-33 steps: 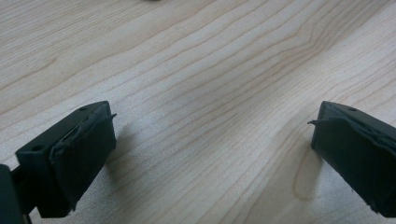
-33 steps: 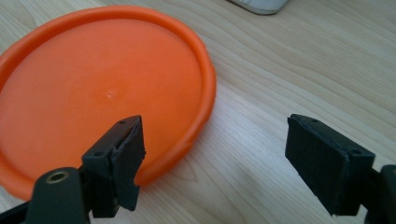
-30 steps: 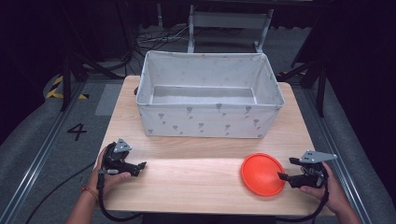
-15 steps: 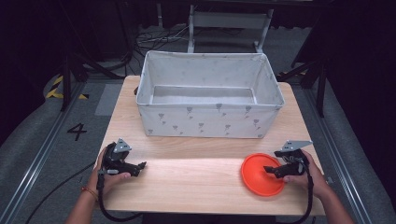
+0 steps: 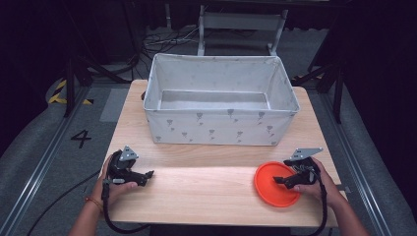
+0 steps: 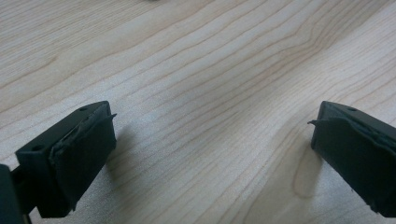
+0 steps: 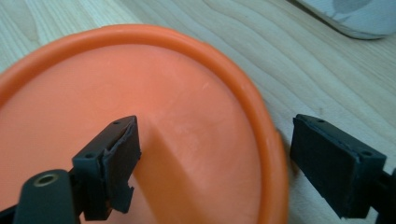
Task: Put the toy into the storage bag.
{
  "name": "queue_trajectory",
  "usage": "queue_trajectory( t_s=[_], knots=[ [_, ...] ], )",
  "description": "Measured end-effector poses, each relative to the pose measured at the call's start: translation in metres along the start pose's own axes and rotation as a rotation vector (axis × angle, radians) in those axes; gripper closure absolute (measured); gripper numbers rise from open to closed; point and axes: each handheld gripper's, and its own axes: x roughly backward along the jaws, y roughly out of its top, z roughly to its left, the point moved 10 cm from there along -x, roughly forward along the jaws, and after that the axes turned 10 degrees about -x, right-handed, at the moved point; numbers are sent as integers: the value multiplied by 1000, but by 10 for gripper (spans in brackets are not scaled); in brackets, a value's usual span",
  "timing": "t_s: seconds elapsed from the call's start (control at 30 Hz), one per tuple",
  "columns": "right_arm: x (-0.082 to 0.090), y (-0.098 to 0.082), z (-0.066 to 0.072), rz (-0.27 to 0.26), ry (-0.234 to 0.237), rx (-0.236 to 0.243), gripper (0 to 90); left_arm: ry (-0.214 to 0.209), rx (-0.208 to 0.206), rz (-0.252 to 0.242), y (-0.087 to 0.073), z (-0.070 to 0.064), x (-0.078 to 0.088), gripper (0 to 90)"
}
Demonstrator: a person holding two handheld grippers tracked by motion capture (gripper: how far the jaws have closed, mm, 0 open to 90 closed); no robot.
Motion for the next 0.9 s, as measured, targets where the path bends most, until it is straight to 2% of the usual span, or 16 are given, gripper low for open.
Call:
queue_trajectory(
  t_s=[0.1,0.13,0.23,0.27,0.43,0.5,0.57,0.73,0.9],
  knots=[
    [0,-1,5,3,11,16,166,0,0,0,0,0,0,2],
    [0,-2,7,2,17,22,193,0,0,0,0,0,0,2],
    [0,-1,8,0,16,22,214,3,-4,-1,0,1,0,2],
    [0,0,8,-8,7,7,231,0,1,0,0,0,0,2],
    [4,0,3,-14,-4,-19,383,0,0,0,0,0,0,2],
    [8,2,0,-29,-8,-39,501,0,0,0,0,0,0,2],
    [12,3,-2,-46,2,-46,576,0,0,0,0,0,0,2],
    [15,5,-1,-56,2,-24,627,0,0,0,0,0,0,2],
    [23,9,3,-78,22,-15,704,0,0,0,0,0,0,2]
  ],
)
